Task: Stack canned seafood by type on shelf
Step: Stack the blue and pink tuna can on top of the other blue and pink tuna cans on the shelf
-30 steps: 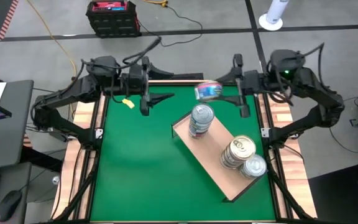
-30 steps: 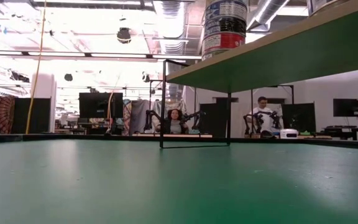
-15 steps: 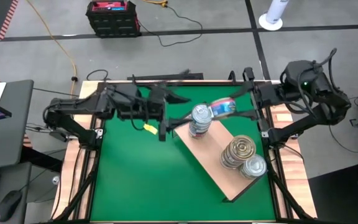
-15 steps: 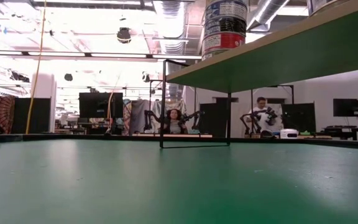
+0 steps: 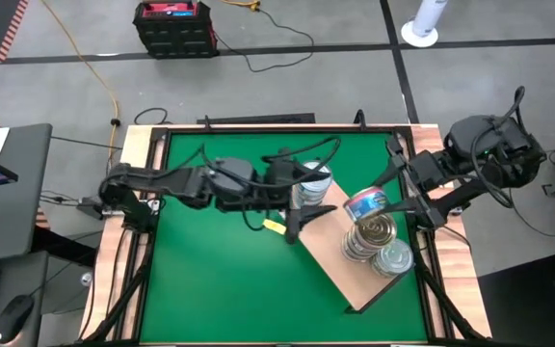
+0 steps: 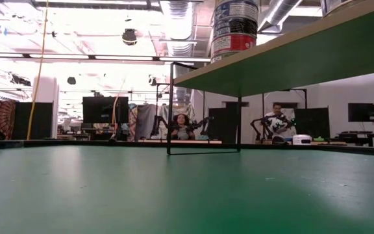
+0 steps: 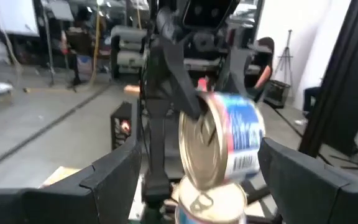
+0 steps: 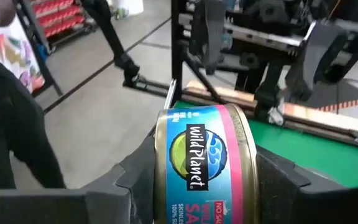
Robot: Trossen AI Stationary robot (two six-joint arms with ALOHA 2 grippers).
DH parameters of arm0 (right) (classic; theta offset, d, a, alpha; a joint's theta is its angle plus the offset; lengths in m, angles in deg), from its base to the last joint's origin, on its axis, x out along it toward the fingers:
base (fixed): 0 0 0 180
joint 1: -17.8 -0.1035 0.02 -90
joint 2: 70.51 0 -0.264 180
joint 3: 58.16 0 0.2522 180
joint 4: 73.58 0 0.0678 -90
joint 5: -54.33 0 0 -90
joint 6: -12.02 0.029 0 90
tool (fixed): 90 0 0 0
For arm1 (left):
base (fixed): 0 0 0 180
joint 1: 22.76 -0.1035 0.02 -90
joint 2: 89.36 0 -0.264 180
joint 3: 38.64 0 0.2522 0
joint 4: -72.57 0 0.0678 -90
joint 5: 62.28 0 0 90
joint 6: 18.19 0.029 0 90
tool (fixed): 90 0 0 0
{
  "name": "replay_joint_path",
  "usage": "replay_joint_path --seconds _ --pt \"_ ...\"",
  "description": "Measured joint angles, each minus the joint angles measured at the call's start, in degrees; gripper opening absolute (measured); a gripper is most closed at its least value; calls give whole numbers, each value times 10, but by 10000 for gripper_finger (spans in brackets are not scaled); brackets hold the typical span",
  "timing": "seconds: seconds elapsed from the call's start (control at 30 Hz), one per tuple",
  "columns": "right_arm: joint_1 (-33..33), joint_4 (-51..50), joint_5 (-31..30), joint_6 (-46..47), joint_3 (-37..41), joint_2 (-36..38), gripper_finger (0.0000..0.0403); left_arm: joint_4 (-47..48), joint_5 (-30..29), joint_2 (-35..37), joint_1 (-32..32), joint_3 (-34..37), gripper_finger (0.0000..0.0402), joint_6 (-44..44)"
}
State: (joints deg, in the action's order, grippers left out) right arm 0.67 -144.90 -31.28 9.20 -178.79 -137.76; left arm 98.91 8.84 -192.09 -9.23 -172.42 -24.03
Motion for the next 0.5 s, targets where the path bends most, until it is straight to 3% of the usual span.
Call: replay_joint_path --seconds 0.17,0.5 --pt "-18 -38 0 -2 0 5 225 -43 -39 -50 5 -26 307 34" --pt "-21 -103 0 -40 0 19 225 -63 -44 -91 8 -40 307 35"
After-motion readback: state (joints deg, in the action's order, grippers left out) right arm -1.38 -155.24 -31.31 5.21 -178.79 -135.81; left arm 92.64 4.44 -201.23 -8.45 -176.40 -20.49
